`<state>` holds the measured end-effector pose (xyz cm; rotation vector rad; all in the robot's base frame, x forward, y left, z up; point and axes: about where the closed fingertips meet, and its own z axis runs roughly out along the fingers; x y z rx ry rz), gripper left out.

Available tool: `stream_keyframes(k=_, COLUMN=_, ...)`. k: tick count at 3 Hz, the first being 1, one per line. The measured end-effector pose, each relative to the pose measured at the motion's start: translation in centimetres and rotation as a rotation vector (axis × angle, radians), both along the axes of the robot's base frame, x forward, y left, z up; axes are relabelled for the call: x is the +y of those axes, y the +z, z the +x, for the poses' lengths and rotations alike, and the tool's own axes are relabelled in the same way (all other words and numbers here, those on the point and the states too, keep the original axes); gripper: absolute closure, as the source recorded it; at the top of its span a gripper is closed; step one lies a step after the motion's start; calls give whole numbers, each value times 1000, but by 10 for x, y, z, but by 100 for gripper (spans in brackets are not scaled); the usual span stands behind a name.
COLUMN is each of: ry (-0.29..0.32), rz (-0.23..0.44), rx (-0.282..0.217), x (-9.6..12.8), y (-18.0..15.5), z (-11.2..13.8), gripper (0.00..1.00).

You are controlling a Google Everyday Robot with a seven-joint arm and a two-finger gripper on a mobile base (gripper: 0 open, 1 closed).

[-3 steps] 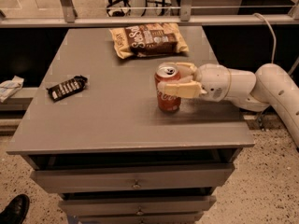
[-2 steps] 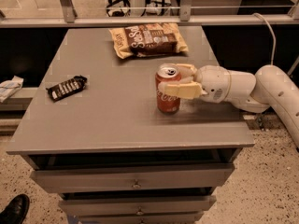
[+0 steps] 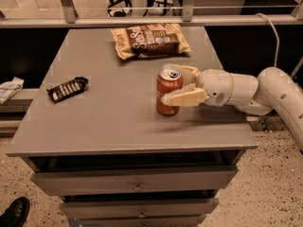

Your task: Place coke can upright

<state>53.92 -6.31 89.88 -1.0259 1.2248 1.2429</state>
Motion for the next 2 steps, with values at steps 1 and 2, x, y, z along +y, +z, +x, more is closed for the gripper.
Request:
stream_keyframes(k=1, ry=1, rz=-152, rx=-37, x=-30, y=0, z=2, gripper=0)
stream_keyframes(k=2, ry=-35, rz=-313, rx=-115, x=-83, y=14, z=5, gripper=0)
